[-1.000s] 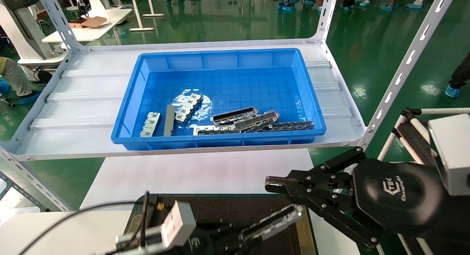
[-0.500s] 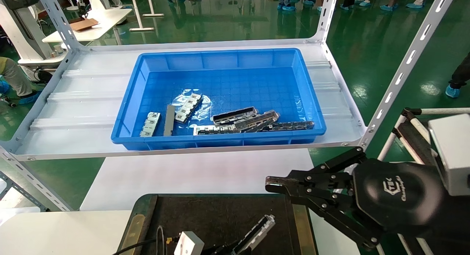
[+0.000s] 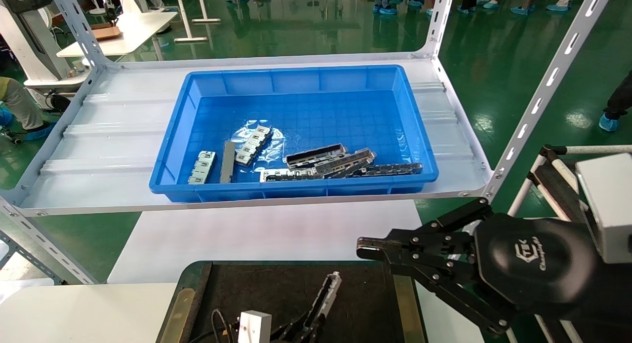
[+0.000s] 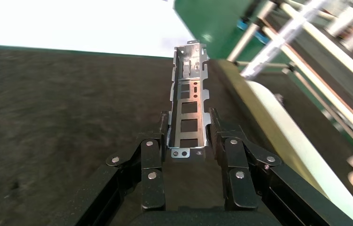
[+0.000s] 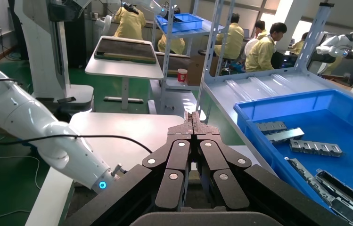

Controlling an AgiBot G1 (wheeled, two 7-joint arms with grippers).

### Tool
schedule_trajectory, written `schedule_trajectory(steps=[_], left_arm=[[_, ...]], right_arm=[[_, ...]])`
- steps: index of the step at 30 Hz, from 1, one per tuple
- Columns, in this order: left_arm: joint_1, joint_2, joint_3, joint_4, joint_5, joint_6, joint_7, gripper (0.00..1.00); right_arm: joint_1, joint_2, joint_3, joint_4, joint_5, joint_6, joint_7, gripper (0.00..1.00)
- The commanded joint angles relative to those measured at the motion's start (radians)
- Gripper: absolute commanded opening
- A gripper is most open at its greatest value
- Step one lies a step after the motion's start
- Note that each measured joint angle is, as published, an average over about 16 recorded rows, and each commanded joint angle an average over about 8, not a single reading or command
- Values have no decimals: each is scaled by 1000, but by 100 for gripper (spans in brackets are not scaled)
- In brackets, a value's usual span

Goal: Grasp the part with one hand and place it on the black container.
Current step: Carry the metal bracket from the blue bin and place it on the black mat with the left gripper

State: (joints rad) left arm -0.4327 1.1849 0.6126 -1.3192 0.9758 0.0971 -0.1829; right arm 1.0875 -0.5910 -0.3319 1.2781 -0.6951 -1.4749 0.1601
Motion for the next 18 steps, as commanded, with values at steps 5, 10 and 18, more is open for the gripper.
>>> schedule_trajectory(steps=[5,10,18], left_arm=[[6,65,4,19,2,-113,-4,0],[1,107,7,40,2,-164,-3,0],[-13,159,14,77,0,-223,-16,0]], right_arm=[[0,0,0,0,0,0,0,0],[0,0,0,0,0,0,0,0],[0,0,0,0,0,0,0,0]])
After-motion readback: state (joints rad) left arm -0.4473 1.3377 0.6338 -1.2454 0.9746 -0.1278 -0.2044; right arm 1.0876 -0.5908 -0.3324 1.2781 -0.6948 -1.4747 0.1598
